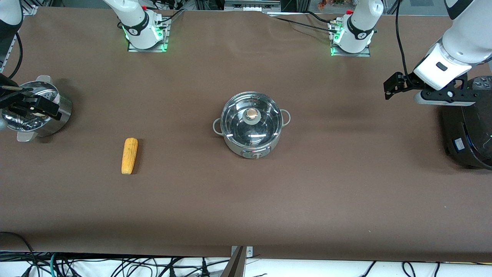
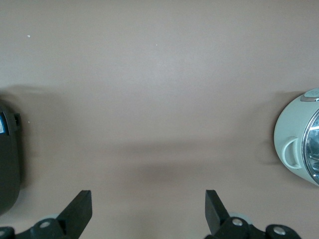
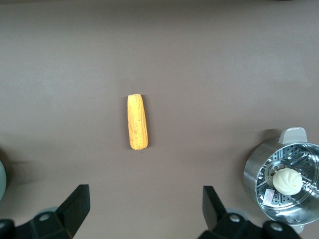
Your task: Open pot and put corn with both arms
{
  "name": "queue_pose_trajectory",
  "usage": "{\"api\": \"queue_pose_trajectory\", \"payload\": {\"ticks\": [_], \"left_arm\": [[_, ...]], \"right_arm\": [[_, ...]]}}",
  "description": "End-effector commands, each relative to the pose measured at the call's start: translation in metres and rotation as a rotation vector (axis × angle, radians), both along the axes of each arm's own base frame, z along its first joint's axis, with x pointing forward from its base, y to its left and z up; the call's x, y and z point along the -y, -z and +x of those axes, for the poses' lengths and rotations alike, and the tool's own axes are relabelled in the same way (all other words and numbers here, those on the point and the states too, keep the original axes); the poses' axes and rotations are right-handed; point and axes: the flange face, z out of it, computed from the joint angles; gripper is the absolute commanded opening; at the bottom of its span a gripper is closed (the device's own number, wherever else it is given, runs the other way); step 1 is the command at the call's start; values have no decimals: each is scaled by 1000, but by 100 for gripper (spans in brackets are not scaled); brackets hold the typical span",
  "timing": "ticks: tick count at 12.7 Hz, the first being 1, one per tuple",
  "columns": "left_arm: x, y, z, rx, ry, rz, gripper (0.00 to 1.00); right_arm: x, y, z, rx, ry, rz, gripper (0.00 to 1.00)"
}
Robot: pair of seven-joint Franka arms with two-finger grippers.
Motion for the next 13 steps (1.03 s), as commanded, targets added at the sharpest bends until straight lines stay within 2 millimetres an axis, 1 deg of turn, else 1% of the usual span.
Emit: {"api": "queue_pose_trajectory", "payload": {"ticks": [1,10,11,13], "left_arm": [[0,-5,3,-6,6,8,100],[2,-3,0,-28,10,9,100],[9,0,0,-40,24,10,100],[40,8,-1,-54,86,12,100]], "right_arm": [[1,-5,1,3,-5,6,100],[2,-4,1,1,-8,4,100],[2,-5,1,2,-8,4,100],[2,-4,1,1,-8,4,100]]}}
